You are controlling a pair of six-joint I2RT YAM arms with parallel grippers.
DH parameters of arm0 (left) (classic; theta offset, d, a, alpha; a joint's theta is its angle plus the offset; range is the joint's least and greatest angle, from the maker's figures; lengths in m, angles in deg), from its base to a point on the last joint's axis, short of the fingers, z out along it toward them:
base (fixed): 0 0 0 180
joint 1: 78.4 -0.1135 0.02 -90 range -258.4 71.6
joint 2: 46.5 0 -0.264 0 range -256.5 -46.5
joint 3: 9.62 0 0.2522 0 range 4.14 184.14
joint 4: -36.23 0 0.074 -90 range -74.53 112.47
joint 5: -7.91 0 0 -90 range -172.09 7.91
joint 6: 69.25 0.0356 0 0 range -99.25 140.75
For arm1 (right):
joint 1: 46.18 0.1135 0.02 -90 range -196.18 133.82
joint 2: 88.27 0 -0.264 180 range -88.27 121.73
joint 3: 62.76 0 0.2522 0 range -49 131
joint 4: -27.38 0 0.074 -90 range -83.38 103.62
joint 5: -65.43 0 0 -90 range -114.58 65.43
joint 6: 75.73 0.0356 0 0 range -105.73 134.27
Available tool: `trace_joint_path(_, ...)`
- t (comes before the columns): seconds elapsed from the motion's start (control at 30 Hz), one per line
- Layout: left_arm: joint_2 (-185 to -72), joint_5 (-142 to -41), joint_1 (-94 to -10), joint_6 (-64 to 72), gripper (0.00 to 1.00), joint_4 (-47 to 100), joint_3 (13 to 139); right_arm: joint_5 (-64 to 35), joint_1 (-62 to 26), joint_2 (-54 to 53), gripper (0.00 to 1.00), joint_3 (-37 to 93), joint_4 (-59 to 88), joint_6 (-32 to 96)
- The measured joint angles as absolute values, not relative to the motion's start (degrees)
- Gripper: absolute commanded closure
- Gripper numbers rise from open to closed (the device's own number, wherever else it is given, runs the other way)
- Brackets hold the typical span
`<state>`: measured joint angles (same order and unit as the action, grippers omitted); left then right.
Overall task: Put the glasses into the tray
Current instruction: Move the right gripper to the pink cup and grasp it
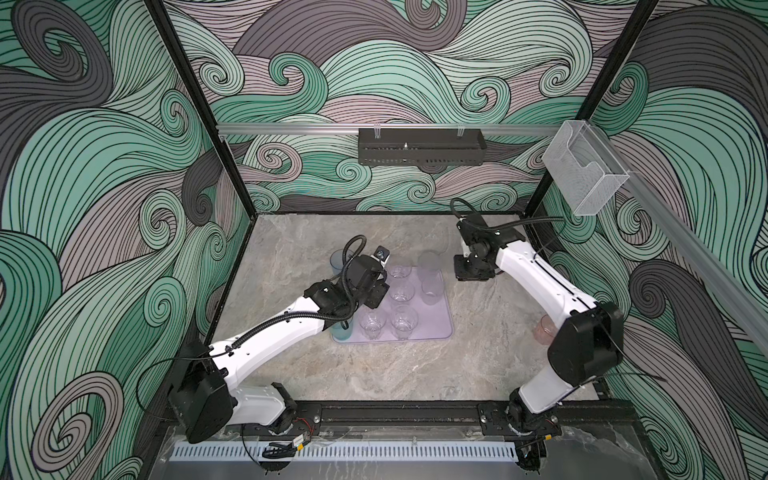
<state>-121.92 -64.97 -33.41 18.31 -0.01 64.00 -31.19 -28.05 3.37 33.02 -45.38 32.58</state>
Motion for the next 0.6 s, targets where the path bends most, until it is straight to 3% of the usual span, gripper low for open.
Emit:
trace_joint_path(0.27,-125.0,-73.9,-32.2,15.2,0.32,0.0,66.3,-36.8,-39.8,-5.4,0.39,23.7,-45.2,34.8)
trace_joint_path(0.6,-125.7,-76.9,-31.4,16.3,0.32,-2.4,67.9,-41.5,-55.6,-13.0,0.38,13.8,-41.3,40.3)
